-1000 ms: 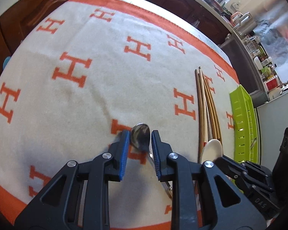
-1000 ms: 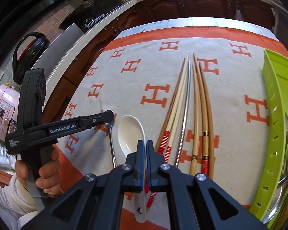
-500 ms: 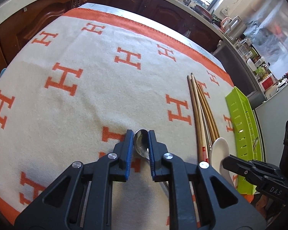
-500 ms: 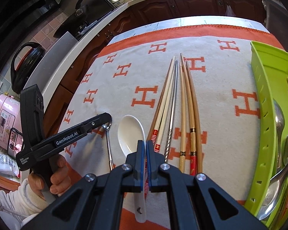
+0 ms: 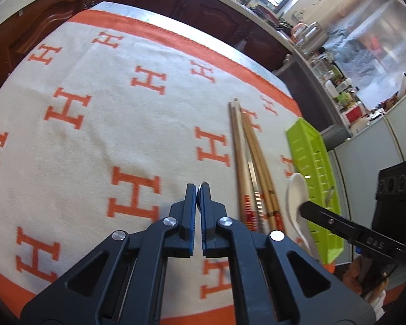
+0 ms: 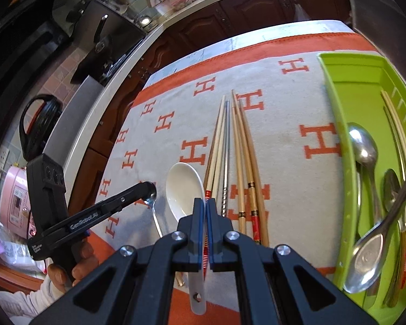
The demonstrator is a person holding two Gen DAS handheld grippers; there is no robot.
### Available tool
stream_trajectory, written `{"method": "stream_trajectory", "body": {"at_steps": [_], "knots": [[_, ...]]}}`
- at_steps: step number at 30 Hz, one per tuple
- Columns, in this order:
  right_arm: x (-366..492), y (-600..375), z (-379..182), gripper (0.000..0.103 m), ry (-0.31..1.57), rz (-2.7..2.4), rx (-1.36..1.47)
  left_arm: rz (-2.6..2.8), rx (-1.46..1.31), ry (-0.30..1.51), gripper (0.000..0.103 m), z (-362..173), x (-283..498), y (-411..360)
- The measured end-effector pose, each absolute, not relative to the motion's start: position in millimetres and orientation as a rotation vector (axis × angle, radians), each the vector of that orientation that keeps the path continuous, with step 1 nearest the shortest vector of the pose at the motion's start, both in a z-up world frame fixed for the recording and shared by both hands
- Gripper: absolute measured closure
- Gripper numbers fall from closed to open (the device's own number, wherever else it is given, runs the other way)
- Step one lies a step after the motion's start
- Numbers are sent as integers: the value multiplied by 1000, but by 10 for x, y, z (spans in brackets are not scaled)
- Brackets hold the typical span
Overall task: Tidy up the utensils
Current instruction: 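Carry both spoons into the green tray and open both grippers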
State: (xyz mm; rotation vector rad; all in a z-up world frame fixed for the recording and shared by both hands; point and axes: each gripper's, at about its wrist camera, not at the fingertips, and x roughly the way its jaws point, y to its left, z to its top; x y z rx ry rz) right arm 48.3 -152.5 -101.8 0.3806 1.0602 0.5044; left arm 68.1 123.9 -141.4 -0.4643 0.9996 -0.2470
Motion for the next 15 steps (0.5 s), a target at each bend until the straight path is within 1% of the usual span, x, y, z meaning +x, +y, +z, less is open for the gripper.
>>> {"method": "stream_trajectory", "body": {"at_steps": [7, 11, 15], "knots": [[359, -2045, -833, 101, 997, 397, 514, -387, -430, 982, 102, -964, 646, 867], [271, -2448, -728, 101, 938, 277, 566, -475, -373, 965, 102, -659, 723, 445], [202, -2844, -705, 101, 900, 124, 575, -531, -291, 984, 102, -521, 844, -74]]}}
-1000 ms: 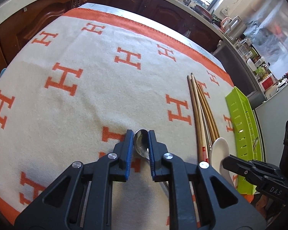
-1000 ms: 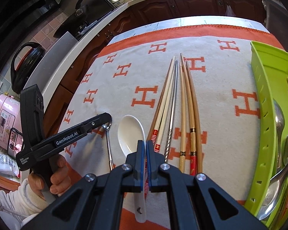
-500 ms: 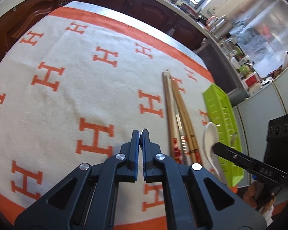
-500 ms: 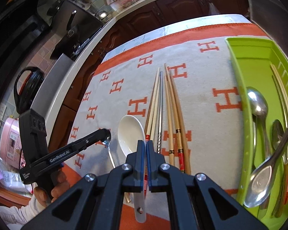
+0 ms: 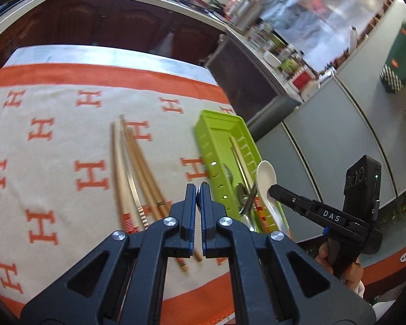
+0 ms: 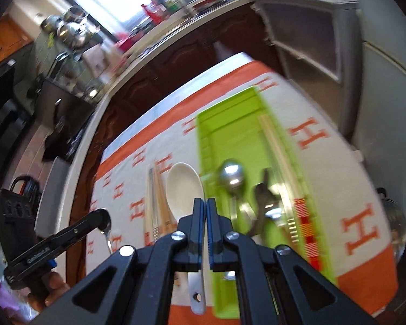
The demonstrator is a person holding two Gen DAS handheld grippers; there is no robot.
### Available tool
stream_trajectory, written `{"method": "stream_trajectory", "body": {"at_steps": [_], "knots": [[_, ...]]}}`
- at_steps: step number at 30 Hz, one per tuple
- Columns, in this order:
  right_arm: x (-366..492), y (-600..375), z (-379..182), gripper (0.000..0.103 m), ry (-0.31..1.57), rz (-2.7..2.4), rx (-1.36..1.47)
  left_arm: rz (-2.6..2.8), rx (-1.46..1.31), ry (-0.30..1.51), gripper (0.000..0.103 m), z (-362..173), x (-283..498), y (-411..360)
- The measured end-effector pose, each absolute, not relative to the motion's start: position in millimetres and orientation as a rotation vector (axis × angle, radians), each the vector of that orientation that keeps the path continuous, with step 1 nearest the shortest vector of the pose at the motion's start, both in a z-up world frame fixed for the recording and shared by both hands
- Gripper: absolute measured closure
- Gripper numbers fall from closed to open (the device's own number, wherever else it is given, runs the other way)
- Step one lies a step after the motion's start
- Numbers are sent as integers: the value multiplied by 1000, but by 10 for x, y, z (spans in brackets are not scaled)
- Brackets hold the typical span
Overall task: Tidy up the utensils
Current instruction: 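Carry both spoons into the green tray and open both grippers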
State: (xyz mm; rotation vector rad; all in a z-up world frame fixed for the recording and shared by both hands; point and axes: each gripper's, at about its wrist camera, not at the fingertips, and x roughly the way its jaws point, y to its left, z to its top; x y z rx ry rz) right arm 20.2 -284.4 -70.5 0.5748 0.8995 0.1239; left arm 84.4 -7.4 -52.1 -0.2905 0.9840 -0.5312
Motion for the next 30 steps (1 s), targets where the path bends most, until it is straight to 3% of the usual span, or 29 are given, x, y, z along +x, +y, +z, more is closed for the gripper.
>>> {"method": "stream_trajectory", "body": {"at_steps": [15, 23, 30], "knots": [[247, -3354, -1000, 101, 915, -92, 502, -565, 52, 1091, 102, -854, 1414, -1657], [391, -3272, -1026, 95, 883, -52, 464, -518, 72, 1158, 102, -1210, 1658, -1776], [451, -3234, -1046, 95, 871, -7, 476, -518, 25, 1177, 102, -1167, 1640, -1692]]}}
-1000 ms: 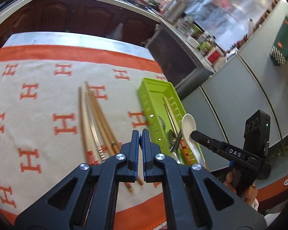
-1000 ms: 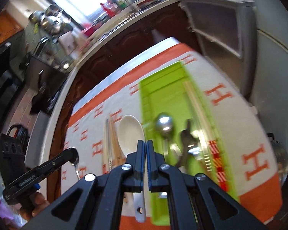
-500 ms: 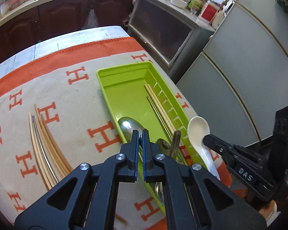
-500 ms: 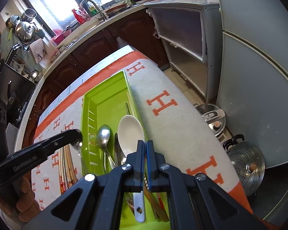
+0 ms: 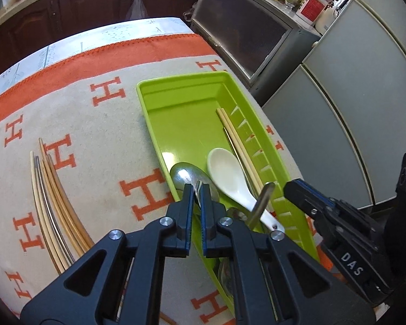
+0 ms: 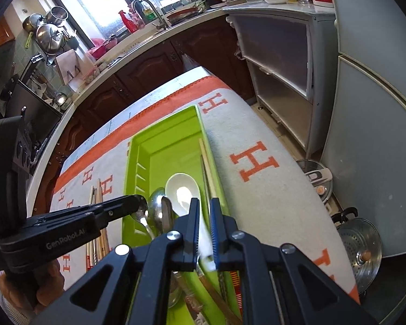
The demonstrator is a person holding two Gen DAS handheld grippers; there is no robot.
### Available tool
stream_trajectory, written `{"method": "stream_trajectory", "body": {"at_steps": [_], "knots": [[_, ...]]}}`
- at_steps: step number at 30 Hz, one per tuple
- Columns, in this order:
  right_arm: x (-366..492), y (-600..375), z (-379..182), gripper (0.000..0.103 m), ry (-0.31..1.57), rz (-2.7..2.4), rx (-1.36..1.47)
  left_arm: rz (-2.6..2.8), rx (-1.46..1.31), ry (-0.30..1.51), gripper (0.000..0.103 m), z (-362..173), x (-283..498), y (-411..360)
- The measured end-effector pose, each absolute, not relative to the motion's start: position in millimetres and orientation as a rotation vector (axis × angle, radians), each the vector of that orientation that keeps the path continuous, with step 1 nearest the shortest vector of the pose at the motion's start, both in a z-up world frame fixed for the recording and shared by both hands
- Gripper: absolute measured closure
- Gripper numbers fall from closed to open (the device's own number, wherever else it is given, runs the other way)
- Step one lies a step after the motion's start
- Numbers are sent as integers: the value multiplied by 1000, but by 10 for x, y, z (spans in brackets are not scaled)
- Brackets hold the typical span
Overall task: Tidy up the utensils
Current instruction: 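Carry both spoons into the green tray and open both grippers, then move both grippers back over the wooden chopsticks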
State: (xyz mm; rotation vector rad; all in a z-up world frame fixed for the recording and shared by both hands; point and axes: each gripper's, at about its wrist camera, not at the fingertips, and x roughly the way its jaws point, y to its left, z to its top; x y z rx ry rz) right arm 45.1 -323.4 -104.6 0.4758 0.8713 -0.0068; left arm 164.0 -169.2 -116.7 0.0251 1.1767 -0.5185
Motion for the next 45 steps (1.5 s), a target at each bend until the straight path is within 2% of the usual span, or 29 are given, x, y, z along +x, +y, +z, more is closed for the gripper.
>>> {"method": "stream_trajectory", "body": {"at_steps": [3, 5, 9, 11, 18, 29, 45], "knots": [[429, -3197, -1035, 95, 874, -2, 470, -520, 6, 1162, 100, -1041, 1572, -1634], [395, -3179, -1018, 95, 873, 5, 472, -514, -6, 1151, 95, -944, 1507, -1585], [300, -3138, -978, 95, 873, 16, 476, -498, -51, 1131, 73, -775, 1373, -1452], [250, -3104, -953, 95, 877, 26, 469, -480, -65, 1110, 70, -694, 1307, -1372], [60, -2917, -890, 95, 894, 80, 448, -360, -16, 1069, 70, -547, 916, -959], [-70, -2520, -792, 94, 919, 141, 377, -241, 12, 1101, 70, -756, 367, -310], [-5, -2030, -737, 94, 960, 187, 279, -175, -37, 1083, 70, -779, 297, 162]]}}
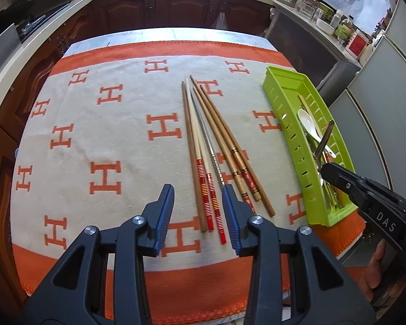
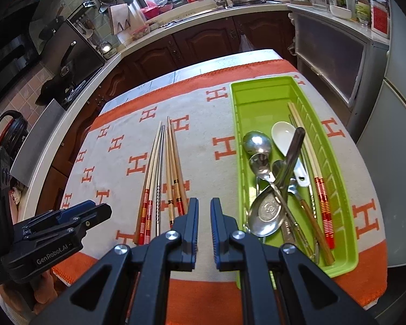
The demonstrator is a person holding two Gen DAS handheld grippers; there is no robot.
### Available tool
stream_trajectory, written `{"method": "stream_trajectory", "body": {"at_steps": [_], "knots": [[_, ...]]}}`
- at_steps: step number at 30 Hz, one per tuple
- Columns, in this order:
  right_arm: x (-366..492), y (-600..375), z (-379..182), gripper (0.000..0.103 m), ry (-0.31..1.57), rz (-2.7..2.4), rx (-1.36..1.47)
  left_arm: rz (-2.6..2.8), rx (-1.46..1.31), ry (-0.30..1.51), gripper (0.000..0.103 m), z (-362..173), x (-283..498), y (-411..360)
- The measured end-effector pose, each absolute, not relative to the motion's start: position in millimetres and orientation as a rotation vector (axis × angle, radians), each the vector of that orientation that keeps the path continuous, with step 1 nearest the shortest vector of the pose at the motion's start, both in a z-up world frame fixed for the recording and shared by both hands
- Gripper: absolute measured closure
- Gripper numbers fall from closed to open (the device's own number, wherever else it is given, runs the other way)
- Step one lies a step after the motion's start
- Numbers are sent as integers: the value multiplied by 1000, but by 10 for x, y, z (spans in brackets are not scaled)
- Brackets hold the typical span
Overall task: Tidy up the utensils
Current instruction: 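Move both grippers back over the wooden chopsticks, then grasp a brown wooden chopstick with the left gripper while the right gripper grasps another chopstick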
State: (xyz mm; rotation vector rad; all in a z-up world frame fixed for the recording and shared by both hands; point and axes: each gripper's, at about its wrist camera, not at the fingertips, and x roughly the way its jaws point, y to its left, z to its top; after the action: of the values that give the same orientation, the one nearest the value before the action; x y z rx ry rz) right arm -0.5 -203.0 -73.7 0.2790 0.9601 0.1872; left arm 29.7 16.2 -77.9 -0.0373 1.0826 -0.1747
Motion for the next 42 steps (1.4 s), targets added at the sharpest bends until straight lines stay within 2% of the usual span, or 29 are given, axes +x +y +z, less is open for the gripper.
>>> {"method": "stream_trajectory", "body": {"at_steps": [22, 42], "knots": [[549, -1748, -1003, 94, 1067, 251, 236, -133, -141, 1133, 70, -1139, 749, 566], [681, -1650, -1221, 94, 1126, 313, 233, -158, -35, 1174, 70, -1555, 1209, 105]]}}
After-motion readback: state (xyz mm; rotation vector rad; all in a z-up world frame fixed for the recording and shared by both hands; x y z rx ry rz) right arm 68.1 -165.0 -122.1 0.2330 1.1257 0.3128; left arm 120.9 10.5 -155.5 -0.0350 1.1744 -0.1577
